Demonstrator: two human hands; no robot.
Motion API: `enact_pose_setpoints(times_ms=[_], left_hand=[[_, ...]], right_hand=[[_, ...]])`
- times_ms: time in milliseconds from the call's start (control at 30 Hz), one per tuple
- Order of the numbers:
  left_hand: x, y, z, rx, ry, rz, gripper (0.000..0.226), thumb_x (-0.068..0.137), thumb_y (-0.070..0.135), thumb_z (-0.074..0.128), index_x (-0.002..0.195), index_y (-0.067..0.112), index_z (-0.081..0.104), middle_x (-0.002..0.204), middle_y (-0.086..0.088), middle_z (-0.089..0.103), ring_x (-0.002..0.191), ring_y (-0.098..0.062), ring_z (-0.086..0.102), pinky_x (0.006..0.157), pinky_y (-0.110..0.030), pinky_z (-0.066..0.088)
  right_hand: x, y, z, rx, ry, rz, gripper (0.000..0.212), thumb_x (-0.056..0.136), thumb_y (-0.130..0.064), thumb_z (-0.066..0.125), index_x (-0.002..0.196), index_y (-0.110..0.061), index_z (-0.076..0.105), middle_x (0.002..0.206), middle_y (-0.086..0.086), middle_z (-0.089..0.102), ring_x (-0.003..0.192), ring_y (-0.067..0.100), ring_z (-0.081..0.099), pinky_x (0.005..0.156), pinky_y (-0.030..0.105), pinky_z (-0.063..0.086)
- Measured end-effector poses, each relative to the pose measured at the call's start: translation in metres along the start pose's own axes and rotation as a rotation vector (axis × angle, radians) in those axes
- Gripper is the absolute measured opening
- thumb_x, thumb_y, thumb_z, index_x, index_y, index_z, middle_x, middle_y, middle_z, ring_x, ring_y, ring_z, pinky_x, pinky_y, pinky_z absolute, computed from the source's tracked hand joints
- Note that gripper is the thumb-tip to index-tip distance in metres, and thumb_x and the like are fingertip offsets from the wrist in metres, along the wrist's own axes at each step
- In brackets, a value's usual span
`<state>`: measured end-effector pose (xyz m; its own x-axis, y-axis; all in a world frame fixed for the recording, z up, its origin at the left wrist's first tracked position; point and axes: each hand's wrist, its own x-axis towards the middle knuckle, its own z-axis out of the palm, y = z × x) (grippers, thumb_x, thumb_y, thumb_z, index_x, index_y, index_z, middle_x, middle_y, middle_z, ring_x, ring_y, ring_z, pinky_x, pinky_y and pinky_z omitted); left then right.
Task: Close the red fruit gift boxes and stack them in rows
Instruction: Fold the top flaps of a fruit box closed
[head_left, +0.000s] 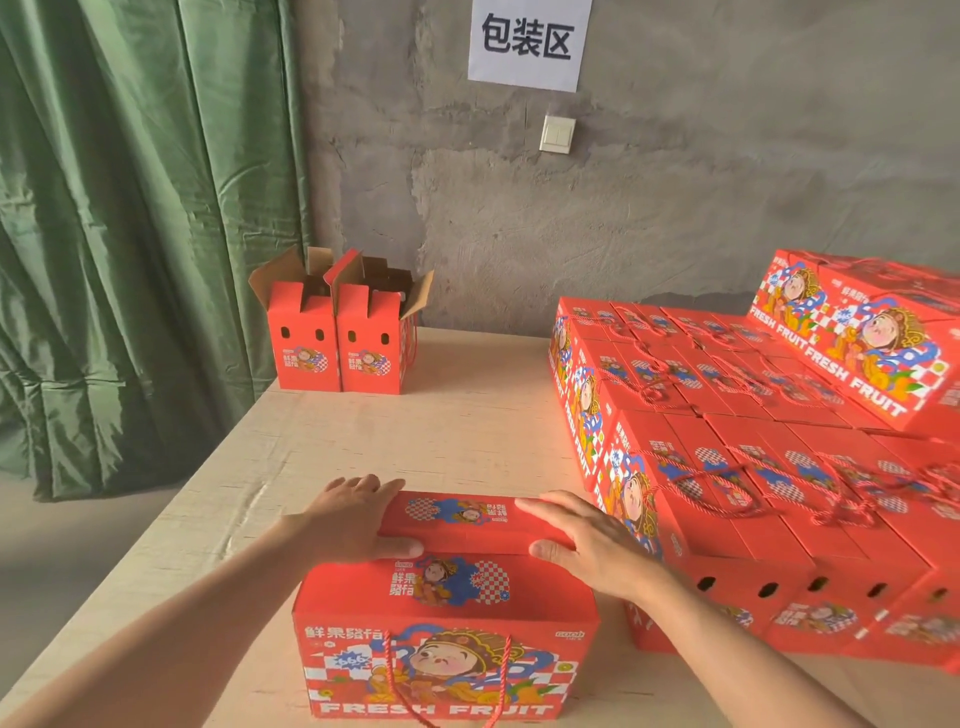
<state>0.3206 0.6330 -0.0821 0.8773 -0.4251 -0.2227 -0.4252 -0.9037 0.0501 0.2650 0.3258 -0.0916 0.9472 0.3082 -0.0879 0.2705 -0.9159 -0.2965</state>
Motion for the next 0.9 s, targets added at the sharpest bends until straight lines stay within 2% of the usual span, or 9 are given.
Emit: enact_pose_setpoints(times_ms=[33,167,267,333,467,767,900], left_hand=[[0.002,0.001,0.001,0.026,0.008,0.009,0.130,0.042,0.099,0.006,0.149,0.026,0.014,0.137,-0.002,0.042,0.123,-0.021,0.043,0.103,-0.034,0.032],[0.003,-0.002,0.007,0.060,0.062,0.027,0.117,0.050,0.092,0.008,0.149,0.029,0.016,0.135,0.000,0.042,0.121,-0.020,0.042,0.101,-0.033,0.033],[0.006,-0.004,0.011,0.071,0.076,0.041,0.124,0.045,0.096,-0.003,0.148,0.029,0.017,0.134,0.000,0.042,0.120,-0.020,0.042,0.101,-0.034,0.032],[0.007,-0.005,0.013,0.080,0.073,0.047,0.131,0.040,0.098,-0.011,0.148,0.029,0.016,0.134,0.001,0.042,0.120,-0.020,0.041,0.102,-0.034,0.032],[0.008,-0.006,0.016,0.077,0.075,0.051,0.115,0.053,0.090,0.002,0.149,0.027,0.014,0.136,0.000,0.039,0.121,-0.021,0.039,0.103,-0.035,0.030],[0.009,-0.006,0.015,0.092,0.064,0.056,0.113,0.055,0.088,-0.001,0.149,0.027,0.010,0.138,-0.001,0.036,0.123,-0.022,0.037,0.106,-0.036,0.029],[0.005,-0.004,0.018,0.052,0.066,0.042,0.126,0.044,0.090,-0.026,0.150,0.029,0.003,0.138,-0.002,0.033,0.128,-0.022,0.031,0.109,-0.039,0.023]], right_hand=[[0.000,-0.002,-0.002,-0.036,-0.008,0.002,0.060,0.086,-0.070,0.032,0.142,-0.055,0.018,0.148,-0.017,0.026,0.133,0.009,0.034,0.105,0.029,0.034],[0.002,-0.013,-0.008,-0.136,-0.096,0.043,0.051,0.095,-0.057,0.032,0.133,-0.069,0.001,0.151,-0.007,0.020,0.136,0.027,0.031,0.109,0.042,0.030],[0.002,-0.021,-0.007,-0.168,-0.136,0.051,0.050,0.098,-0.050,0.028,0.128,-0.073,-0.005,0.154,0.005,0.013,0.140,0.032,0.020,0.112,0.048,0.025],[0.002,-0.022,-0.006,-0.165,-0.129,0.043,0.050,0.099,-0.048,0.027,0.129,-0.073,-0.005,0.154,0.007,0.010,0.142,0.031,0.015,0.113,0.048,0.024],[0.000,-0.020,-0.001,-0.132,-0.109,0.027,0.051,0.100,-0.046,0.027,0.129,-0.072,-0.006,0.155,0.005,0.005,0.145,0.025,0.003,0.113,0.048,0.022],[0.004,-0.015,0.006,-0.032,-0.117,0.054,0.046,0.098,-0.050,0.025,0.133,-0.070,0.001,0.155,-0.003,-0.005,0.145,0.020,-0.012,0.116,0.047,0.013],[0.002,-0.014,0.015,0.035,-0.089,0.049,0.043,0.099,-0.051,0.022,0.129,-0.074,0.000,0.155,-0.011,-0.015,0.143,0.019,-0.022,0.117,0.048,0.003]])
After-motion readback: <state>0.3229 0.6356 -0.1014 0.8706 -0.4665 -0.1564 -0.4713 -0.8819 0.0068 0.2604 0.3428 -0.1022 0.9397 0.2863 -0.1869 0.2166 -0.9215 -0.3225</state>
